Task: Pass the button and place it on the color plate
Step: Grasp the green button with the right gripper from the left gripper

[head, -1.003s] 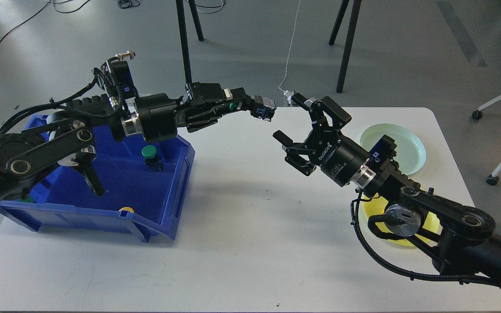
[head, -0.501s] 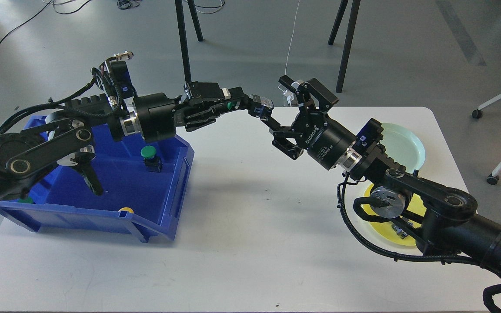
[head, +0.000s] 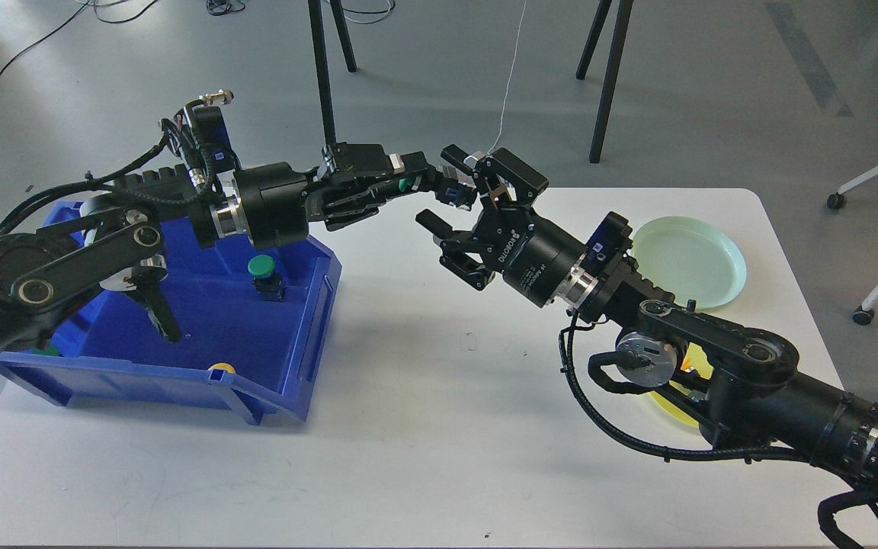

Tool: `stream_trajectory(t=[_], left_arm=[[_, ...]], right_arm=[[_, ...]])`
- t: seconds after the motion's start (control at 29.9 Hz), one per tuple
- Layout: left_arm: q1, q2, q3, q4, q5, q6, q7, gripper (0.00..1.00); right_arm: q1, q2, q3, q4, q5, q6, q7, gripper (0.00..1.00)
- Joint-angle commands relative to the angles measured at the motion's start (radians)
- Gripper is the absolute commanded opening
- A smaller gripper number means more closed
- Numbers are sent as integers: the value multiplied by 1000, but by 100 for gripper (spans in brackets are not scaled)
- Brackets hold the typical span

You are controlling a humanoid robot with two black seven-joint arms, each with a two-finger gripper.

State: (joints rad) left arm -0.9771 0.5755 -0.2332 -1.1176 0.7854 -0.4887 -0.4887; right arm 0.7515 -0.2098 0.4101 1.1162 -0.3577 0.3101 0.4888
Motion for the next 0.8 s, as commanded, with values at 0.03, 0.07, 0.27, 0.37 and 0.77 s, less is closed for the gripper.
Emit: stream_trajectory(t=[0.03, 0.07, 0.27, 0.37, 0.77], left_arm=[[0, 0, 0, 5, 0, 0, 0, 9], [0, 0, 0, 5, 0, 0, 0, 9], [0, 0, 0, 7, 0, 0, 0, 9], [0, 0, 0, 7, 0, 0, 0, 9], [0, 0, 0, 9, -2, 0, 0, 9]], right_arm=[[-3, -5, 7, -1, 0, 3, 0, 69], [-4, -6, 9, -1, 0, 4, 0, 69], [-11, -19, 13, 1, 0, 4, 0, 69], [-15, -23, 13, 1, 0, 4, 0, 69], [-18, -36, 12, -1, -3, 43, 0, 38]])
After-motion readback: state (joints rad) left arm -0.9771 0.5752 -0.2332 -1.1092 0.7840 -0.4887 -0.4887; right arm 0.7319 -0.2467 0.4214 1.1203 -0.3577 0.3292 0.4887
